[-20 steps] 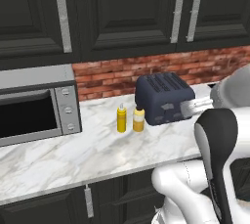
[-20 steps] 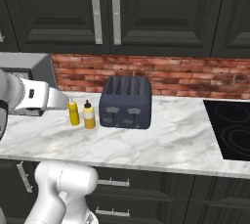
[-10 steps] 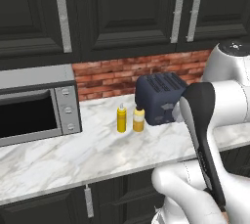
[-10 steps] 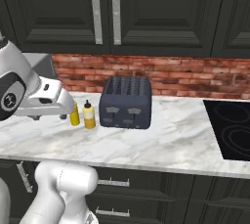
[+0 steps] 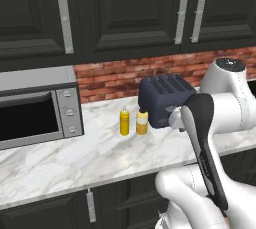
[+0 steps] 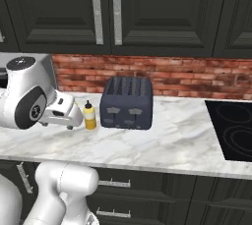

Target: Place the mustard and mustard from the counter to the top shelf of the fridge. If the existing items in the fridge are on the top shelf, move them to other shelves.

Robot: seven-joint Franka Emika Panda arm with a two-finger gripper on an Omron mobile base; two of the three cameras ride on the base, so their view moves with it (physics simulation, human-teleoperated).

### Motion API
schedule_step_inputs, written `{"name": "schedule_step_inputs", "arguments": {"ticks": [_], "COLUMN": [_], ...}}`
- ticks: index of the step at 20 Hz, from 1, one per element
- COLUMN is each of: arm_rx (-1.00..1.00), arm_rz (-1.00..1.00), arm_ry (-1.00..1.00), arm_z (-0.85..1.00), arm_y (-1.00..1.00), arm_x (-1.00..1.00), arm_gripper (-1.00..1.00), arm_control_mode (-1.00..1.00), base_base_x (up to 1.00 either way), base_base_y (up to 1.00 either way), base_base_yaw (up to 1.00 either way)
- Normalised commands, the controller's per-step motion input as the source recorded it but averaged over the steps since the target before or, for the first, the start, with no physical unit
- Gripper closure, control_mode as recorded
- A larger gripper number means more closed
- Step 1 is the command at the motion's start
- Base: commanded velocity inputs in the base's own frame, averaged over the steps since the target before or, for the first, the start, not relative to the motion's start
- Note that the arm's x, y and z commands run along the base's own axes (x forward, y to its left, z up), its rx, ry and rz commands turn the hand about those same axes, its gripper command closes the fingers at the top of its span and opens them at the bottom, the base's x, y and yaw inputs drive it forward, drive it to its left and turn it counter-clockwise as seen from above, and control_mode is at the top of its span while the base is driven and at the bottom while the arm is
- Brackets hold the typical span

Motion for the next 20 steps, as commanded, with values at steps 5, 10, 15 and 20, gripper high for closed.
{"name": "schedule_step_inputs", "arguments": {"ticks": [5, 10, 15, 20], "arm_rx": [0.0, 0.0, 0.01, 0.03], "arm_rz": [-0.01, -0.01, -0.01, 0.0], "arm_ry": [0.0, 0.0, 0.0, 0.0], "arm_z": [-0.11, -0.05, -0.31, -0.35], "arm_y": [0.07, 0.04, 0.09, 0.18], "arm_x": [0.64, 0.64, 0.36, 0.26], "arm_gripper": [-1.0, -1.0, -1.0, -1.0], "arm_control_mode": [-1.0, -1.0, -1.0, -1.0], "base_base_x": [0.0, 0.0, 0.0, 0.0], "base_base_y": [0.0, 0.0, 0.0, 0.0], "base_base_yaw": [0.0, 0.0, 0.0, 0.0]}}
